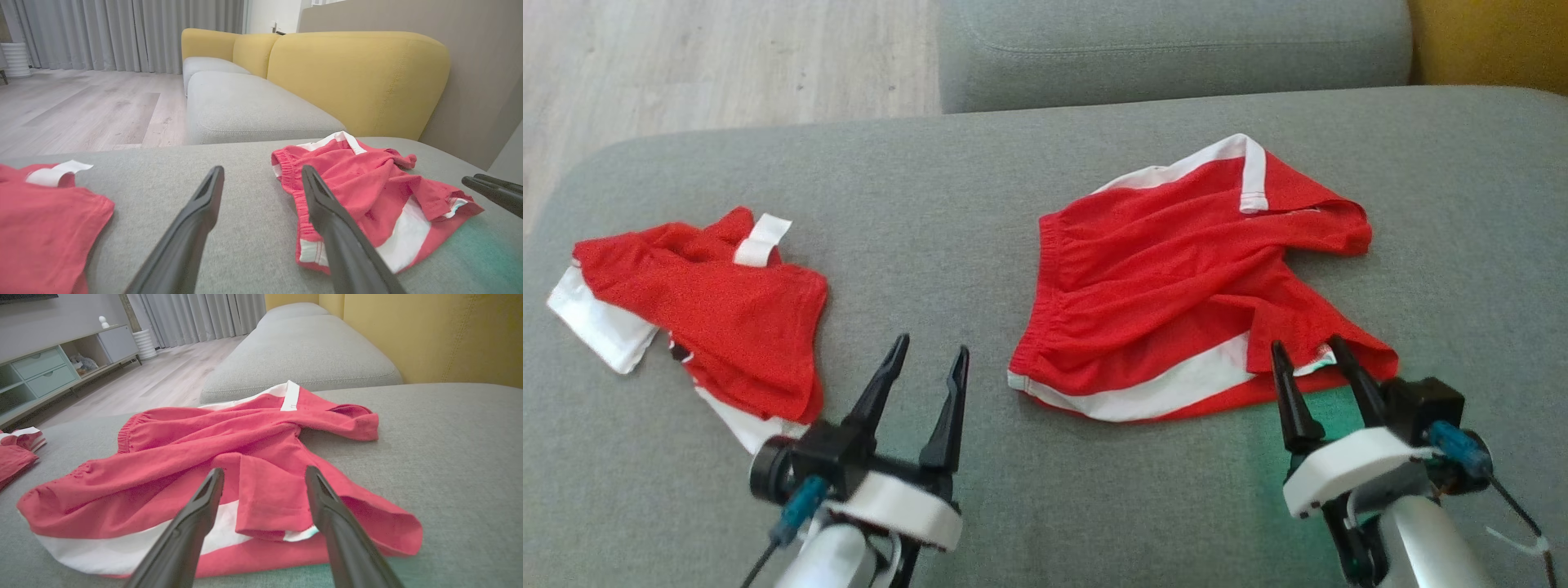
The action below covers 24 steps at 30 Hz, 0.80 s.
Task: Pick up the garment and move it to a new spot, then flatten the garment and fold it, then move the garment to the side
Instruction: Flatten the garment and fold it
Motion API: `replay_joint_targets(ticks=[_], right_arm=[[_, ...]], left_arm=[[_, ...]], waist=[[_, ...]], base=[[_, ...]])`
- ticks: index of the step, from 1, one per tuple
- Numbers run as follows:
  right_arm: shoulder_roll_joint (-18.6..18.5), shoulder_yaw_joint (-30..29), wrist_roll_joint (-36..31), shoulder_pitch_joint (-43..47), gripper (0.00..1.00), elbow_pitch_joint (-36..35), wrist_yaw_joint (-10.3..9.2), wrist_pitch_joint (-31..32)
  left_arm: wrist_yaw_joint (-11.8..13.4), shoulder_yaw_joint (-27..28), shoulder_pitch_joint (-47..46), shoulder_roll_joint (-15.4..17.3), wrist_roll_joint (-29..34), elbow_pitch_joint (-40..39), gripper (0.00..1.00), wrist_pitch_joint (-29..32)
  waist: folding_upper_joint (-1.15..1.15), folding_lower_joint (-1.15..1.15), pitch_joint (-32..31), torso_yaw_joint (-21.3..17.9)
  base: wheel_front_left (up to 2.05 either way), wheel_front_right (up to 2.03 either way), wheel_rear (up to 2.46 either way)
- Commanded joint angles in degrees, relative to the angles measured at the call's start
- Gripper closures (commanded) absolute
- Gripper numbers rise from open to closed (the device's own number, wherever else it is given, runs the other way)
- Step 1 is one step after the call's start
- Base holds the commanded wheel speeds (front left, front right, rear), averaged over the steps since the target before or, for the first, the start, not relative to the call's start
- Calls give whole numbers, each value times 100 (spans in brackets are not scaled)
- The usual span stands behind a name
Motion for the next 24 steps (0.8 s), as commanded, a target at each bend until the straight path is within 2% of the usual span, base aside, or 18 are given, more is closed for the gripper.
replay_joint_targets(ticks=[1, 17, 18, 19, 20, 21, 24], right_arm=[[-21, 122, 3, -72, 0, -206, -4, -39], [-21, -184, -543, -479, 0, 298, -4, 484], [-21, -184, -562, -517, 4, 351, -4, 494], [-21, -185, -581, -559, 46, 406, -4, 503], [-21, -194, -595, -606, 97, 463, -4, 500], [-21, -214, -620, -657, 100, 520, -4, 493], [-21, -321, -699, -828, 100, 679, -4, 463]], left_arm=[[-6, 301, -19, 38, 123, -287, 0, -54], [-271, 483, 39, -190, 494, -275, 0, -54], [-286, 493, 38, -205, 509, -261, 0, -54], [-302, 503, 34, -219, 525, -250, 0, -54], [-318, 512, 29, -232, 540, -238, 0, -54], [-333, 521, 24, -244, 556, -229, 0, -54], [-376, 554, 1, -277, 599, -201, 0, -54]], waist=[[0, 1, -11, 69], [0, 1, 168, 352], [0, 1, 183, 358], [0, 1, 199, 365], [0, 1, 212, 371], [0, 1, 222, 377], [0, 1, 252, 395]], base=[[0, 0, 0], [0, 0, 0], [0, 0, 0], [0, 0, 0], [0, 0, 0], [0, 0, 0], [0, 0, 0]])
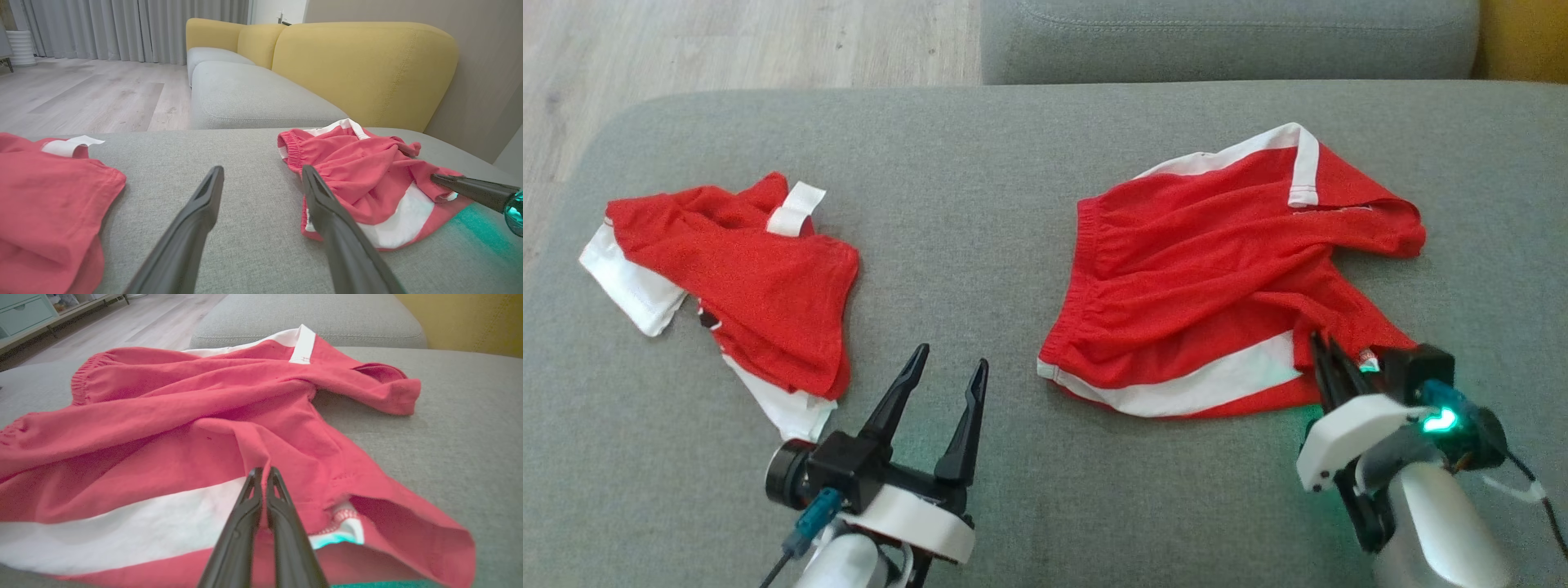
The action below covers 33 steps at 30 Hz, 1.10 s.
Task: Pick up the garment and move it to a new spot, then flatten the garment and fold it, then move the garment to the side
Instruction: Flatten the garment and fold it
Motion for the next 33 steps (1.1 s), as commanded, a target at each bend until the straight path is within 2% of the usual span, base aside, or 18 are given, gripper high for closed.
replay_joint_targets(ticks=[1, 10, 20, 21, 22, 27, 33], right_arm=[[-21, 75, -85, -303, 100, -114, -4, -30], [-50, -362, -400, -727, 100, -70, -4, -15], [-513, -383, -478, -1225, 100, 102, -4, 367], [-565, -420, -503, -1293, 67, 154, -4, 377], [-607, -466, -541, -1366, 0, 211, -4, 376], [-696, -645, -637, -1660, 0, 450, -4, 304], [-614, -1063, -685, -1813, 0, 385, -4, -218]], left_arm=[[-25, 243, -282, 5, 57, -125, 0, -54], [-106, 334, -260, -80, 147, -47, 0, -54], [-208, 404, -309, -159, 218, 17, 0, -55], [-216, 413, -314, -165, 225, 21, 0, -55], [-225, 420, -318, -171, 233, 26, 0, -55], [-256, 452, -335, -194, 263, 39, 0, -55], [-314, 545, -323, -232, 310, -116, 0, -55]], waist=[[0, 0, 5, 9], [0, 0, -25, 25], [0, 0, 57, 85], [0, 0, 65, 90], [0, 0, 74, 93], [0, 0, 94, 98], [0, 0, 28, 10]], base=[[0, 0, 0], [0, 0, 0], [0, 0, 0], [0, 0, 0], [0, 0, 0], [0, 0, 0], [0, 0, 0]])
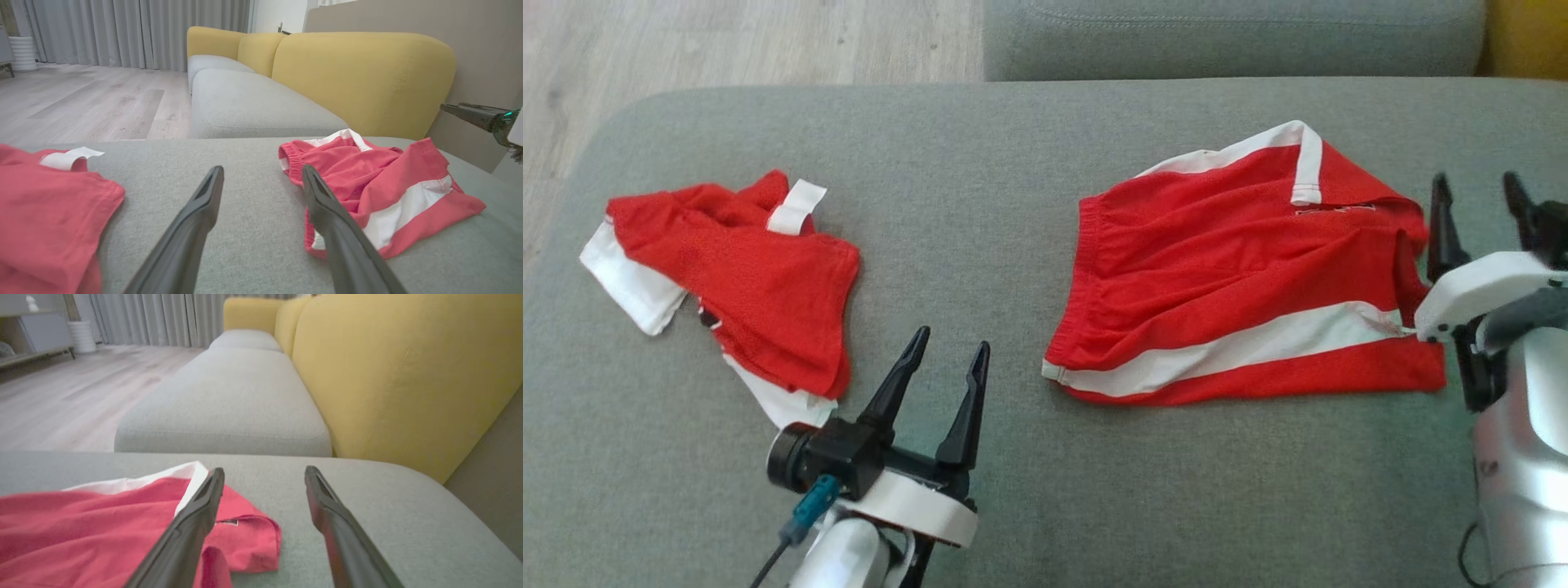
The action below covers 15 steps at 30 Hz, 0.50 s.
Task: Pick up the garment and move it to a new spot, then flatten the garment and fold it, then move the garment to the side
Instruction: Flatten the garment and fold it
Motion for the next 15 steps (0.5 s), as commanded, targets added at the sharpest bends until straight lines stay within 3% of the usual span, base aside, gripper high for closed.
replay_joint_targets(ticks=[1, 6, 15], right_arm=[[53, 88, 22, -86, 0, -284, -4, -218], [341, 226, 486, 402, 0, -797, -4, -672], [595, 962, 1569, 1656, 0, -1942, -4, -869]], left_arm=[[-35, 206, -232, -29, 59, -224, 0, -55], [-56, 313, -161, -61, 95, -339, 0, -55], [-95, 456, -20, -84, 191, -342, 0, -55]], waist=[[0, 0, -45, -41], [0, 0, -152, -245], [0, 0, -291, -611]], base=[[0, 0, 0], [0, 0, 0], [0, 0, 0]])
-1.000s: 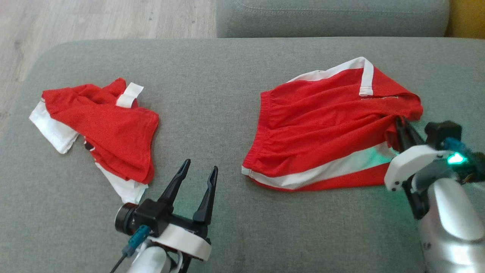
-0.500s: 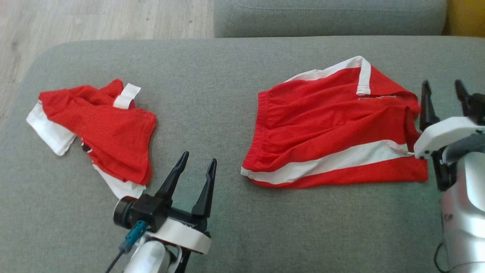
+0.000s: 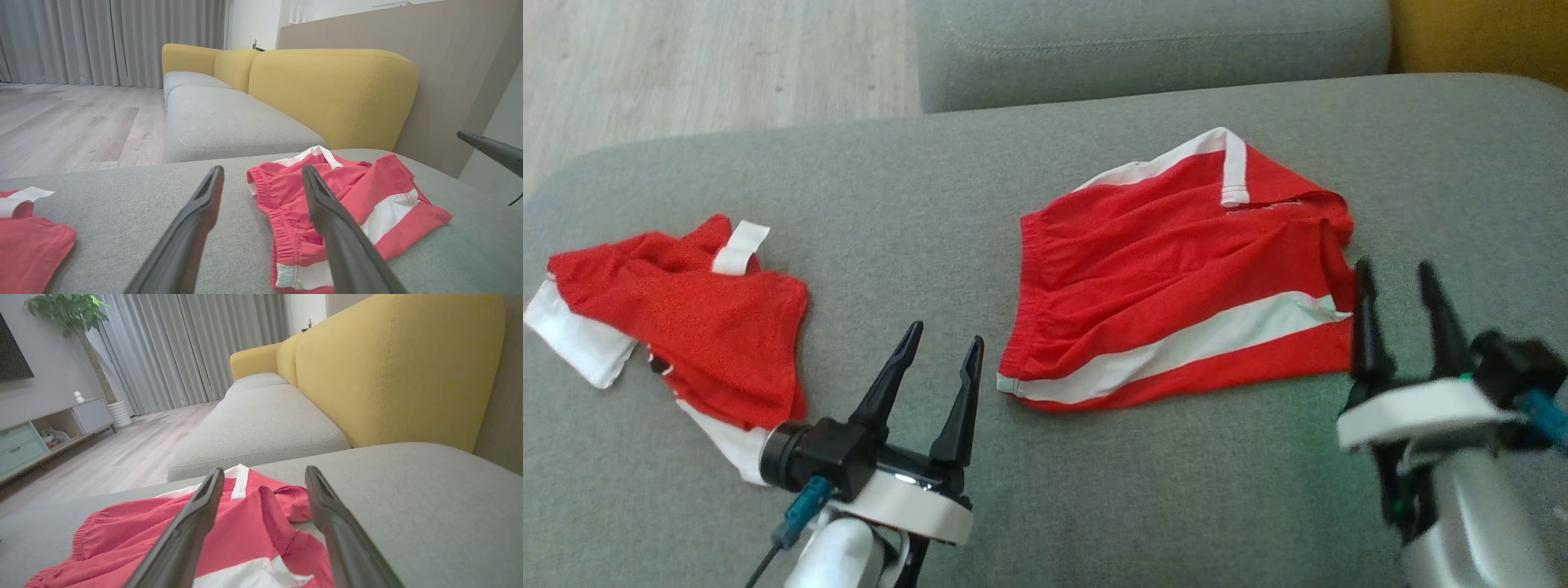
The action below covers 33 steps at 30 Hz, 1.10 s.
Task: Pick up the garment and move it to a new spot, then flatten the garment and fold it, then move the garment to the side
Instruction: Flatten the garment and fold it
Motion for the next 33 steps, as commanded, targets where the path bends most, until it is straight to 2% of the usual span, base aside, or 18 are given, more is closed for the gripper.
replay_joint_targets(ticks=[1, 8, 19, 33], right_arm=[[30, 295, 206, 44, 0, -246, -4, -73], [33, 589, 511, 614, 0, -283, -4, -153], [34, 578, 560, 586, 0, -435, -4, -198], [34, 740, 593, 447, 0, -461, -4, -210]], left_arm=[[-6, 247, -67, -6, 37, -158, 0, -55], [-59, 305, 41, -73, 35, -64, 0, -55], [-164, 111, -78, -77, 74, 376, 0, -50], [-231, -398, -742, 168, -111, 1291, 0, 594]], waist=[[0, 0, -60, -66], [0, 0, -175, -170], [0, 0, -17, -296], [0, 0, 310, -531]], base=[[0, 0, 0], [0, 0, 0], [0, 0, 0], [0, 0, 0]])
